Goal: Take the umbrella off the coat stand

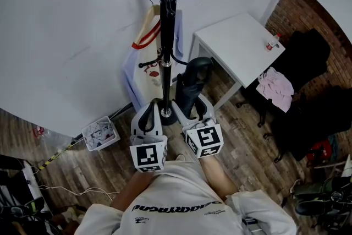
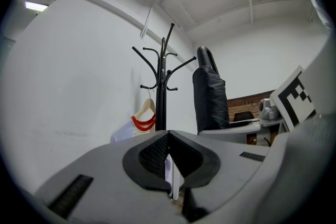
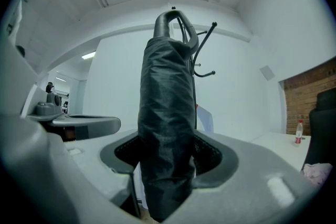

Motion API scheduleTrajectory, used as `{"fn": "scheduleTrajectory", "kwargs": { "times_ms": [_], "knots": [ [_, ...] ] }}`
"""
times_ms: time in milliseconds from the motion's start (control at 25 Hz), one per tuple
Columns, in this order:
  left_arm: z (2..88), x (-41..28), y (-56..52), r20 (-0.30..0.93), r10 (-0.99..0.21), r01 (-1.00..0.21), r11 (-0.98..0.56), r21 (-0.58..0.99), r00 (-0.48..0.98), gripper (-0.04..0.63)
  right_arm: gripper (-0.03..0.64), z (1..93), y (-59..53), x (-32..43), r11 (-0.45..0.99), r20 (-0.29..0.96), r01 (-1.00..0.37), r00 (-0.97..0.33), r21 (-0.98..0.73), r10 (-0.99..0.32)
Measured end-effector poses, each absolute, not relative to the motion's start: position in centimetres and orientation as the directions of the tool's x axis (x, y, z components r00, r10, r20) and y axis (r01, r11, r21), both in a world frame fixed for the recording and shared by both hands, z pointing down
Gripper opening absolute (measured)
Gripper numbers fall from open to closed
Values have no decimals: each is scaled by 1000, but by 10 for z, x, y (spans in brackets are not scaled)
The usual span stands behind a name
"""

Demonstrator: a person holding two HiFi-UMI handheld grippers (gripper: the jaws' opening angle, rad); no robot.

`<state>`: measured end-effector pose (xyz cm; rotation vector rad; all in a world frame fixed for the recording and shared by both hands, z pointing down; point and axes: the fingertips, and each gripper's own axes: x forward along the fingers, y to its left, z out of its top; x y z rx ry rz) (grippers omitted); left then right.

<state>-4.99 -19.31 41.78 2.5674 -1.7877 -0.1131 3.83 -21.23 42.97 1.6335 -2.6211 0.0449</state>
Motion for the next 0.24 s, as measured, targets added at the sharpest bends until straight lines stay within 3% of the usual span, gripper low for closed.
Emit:
{"fn": "scheduleTrajectory", "kwargs": {
  "times_ms": [240],
  "knots": [
    [419, -52, -196, -53, -938, -937, -344, 52, 342, -3, 273, 429, -212, 33, 448, 50, -894, -448, 6, -893]
  ]
}}
